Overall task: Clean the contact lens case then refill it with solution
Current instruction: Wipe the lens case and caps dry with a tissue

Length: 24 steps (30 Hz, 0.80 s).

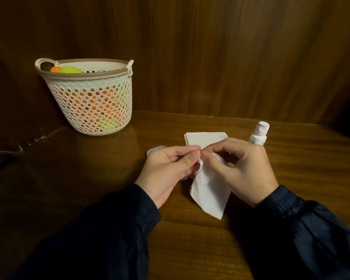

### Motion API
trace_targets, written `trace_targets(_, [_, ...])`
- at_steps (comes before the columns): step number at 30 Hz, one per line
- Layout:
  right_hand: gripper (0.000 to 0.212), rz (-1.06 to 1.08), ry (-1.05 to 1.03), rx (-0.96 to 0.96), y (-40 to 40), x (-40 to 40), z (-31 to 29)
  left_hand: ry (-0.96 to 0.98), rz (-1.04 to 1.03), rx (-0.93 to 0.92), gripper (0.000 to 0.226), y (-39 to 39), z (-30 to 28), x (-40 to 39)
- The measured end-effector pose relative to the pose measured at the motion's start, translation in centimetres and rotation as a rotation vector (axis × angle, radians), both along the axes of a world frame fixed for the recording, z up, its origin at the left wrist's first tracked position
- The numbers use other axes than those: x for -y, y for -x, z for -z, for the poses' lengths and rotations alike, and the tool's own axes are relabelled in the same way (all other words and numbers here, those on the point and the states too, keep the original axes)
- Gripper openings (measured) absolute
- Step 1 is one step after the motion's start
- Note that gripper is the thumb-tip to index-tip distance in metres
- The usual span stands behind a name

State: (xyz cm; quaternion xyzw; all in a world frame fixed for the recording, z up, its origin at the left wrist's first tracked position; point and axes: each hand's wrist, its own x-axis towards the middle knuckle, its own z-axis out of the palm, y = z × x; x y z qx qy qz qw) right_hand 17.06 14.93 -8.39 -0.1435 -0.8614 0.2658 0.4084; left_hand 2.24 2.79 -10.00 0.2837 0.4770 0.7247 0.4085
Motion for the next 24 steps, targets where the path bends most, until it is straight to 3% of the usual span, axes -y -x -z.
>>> trace_targets(5, [0.02, -0.114, 0.132, 0.032, 0.04, -0.37, 0.17, -0.042, -0.004, 0.092, 0.037, -0.01, -0.08, 0.03])
trace_targets(14, [0.008, -0.138, 0.044, 0.102, -0.23, -1.06, -0.34, -0.044, 0.012, 0.183, 0.041, -0.34, -0.26, -0.02])
trace_targets(19, [0.004, -0.008, -0.106, 0.156, -0.23, -0.78, -0.54, -0.014, 0.002, 0.123, 0.038, -0.32, -0.22, 0.0])
trace_targets(24, [0.003, 0.047, -0.056, 0.158, -0.04, -0.57, -0.19, 0.021, -0.027, -0.014, 0.026, -0.4, -0.07, 0.1])
